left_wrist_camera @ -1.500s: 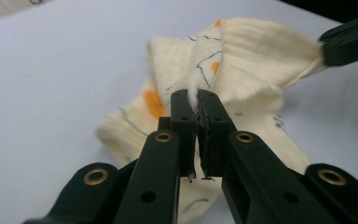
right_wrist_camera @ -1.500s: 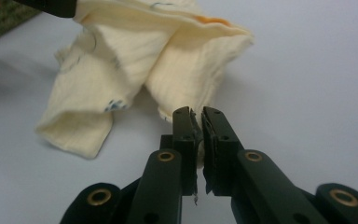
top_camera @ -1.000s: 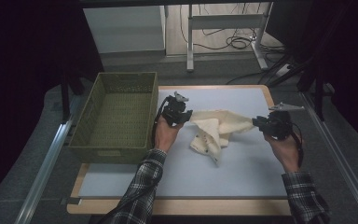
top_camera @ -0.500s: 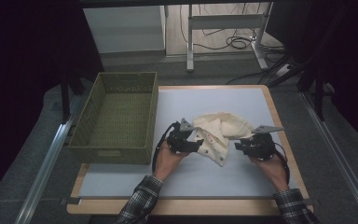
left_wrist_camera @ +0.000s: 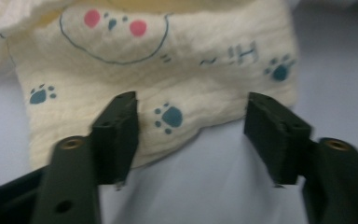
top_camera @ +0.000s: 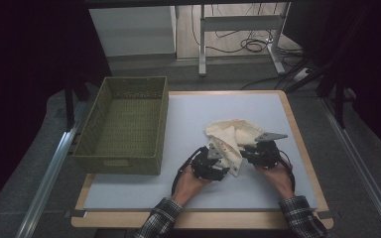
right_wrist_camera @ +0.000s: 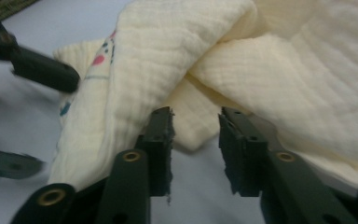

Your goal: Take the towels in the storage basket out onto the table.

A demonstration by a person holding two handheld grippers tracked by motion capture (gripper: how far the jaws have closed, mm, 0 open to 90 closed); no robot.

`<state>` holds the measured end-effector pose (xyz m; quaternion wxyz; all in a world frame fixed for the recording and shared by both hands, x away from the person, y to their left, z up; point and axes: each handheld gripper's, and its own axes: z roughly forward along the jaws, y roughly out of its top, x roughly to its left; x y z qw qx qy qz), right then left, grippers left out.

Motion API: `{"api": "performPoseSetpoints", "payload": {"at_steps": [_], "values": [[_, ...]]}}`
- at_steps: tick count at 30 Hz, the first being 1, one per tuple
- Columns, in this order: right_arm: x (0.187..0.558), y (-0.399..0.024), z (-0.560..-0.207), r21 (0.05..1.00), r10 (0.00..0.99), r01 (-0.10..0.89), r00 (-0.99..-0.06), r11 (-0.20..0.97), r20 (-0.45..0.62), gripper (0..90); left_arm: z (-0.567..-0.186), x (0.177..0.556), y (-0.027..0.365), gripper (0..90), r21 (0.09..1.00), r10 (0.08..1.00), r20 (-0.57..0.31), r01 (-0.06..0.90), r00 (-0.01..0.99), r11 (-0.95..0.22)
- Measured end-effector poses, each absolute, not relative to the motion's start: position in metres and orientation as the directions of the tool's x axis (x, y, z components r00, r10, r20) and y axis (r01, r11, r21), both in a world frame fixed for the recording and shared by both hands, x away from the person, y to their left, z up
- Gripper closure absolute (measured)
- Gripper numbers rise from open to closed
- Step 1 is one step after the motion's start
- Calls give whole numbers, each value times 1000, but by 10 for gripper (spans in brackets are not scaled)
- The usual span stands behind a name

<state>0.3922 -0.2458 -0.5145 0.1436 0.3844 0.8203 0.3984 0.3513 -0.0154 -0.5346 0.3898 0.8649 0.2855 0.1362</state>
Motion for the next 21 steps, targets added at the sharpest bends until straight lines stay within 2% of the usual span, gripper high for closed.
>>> {"api": "performPoseSetpoints", "payload": {"at_steps": [2,5,6,7,9,11,13,21], "values": [[398,-242,-518,760,741,523,-666,385,83,593,-537,352,-16,470,749,601,30,380,799,-542],[404,-233,-524,747,735,523,-675,411,67,593,-537,353,-12,697,754,616,26,389,787,-529],[405,-229,-526,740,735,519,-676,427,50,628,-537,353,-10,805,756,620,19,394,784,-522],[404,-226,-527,745,740,506,-672,436,24,678,-537,354,-7,844,759,621,4,402,784,-512],[403,-224,-526,738,745,499,-667,455,-9,805,-536,354,-2,864,769,628,-18,412,778,-488],[401,-224,-525,735,745,493,-667,466,-25,859,-532,353,5,868,788,639,-35,415,768,-455],[397,-227,-522,730,751,487,-658,479,-54,870,-526,352,14,867,810,650,-57,416,758,-414],[379,-266,-503,742,782,514,-622,431,-23,870,-517,349,46,861,829,714,-111,461,691,-317]]}}
